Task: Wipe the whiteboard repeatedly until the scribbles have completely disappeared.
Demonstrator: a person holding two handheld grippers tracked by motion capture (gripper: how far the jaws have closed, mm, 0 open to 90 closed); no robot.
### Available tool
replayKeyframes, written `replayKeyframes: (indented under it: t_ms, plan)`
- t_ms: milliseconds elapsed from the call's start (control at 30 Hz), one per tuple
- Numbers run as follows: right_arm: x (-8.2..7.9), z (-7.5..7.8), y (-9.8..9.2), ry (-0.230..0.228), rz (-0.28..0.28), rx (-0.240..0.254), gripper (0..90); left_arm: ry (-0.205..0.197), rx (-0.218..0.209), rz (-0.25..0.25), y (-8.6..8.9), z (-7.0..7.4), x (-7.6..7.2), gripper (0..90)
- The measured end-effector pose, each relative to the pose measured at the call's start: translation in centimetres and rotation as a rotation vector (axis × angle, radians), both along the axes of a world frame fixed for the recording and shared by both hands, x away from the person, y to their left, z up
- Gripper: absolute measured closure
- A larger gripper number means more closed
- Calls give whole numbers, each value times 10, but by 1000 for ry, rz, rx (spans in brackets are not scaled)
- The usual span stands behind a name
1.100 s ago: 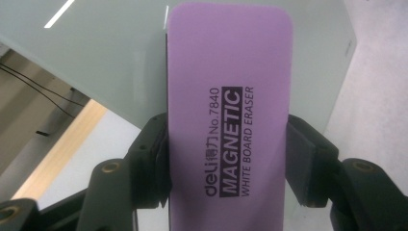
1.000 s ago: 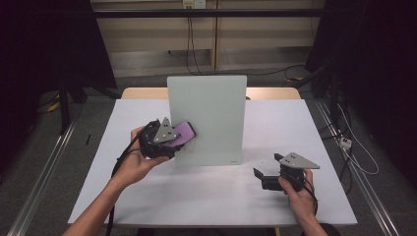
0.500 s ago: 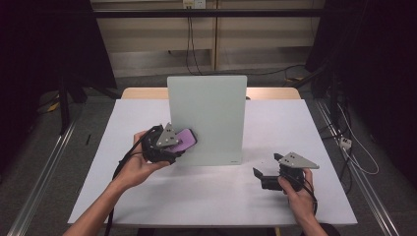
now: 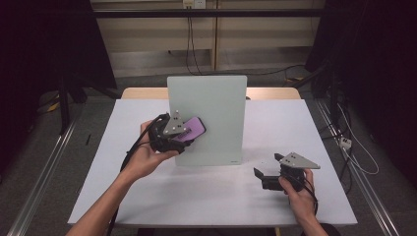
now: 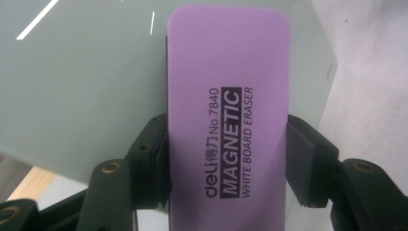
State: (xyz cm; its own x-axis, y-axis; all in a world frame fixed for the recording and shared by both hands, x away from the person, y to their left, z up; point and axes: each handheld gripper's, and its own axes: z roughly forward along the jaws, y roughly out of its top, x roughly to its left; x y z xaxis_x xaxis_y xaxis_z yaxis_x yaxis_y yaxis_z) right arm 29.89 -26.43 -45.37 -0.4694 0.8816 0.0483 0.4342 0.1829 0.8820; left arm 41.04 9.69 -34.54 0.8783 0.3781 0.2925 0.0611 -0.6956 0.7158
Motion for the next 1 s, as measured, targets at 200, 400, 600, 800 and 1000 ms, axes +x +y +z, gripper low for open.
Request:
replayKeyframes:
  t_ms: [200, 400, 600, 800, 1000]
  plan:
    - [0, 0, 0, 0, 2, -1, 64, 4, 6, -11, -7, -4, -2, 409]
    - [0, 0, 1, -1, 2, -3, 64, 24, 47, -50, -18, -19, -7, 410]
    - [0, 0, 0, -1, 2, -1, 64, 35, 83, -72, -25, -30, -11, 410]
    - [0, 0, 0, -2, 4, -1, 64, 48, 109, -82, -26, -38, -14, 410]
    - [1, -1, 1, 1, 2, -3, 63, 45, 71, -45, -10, -27, -10, 410]
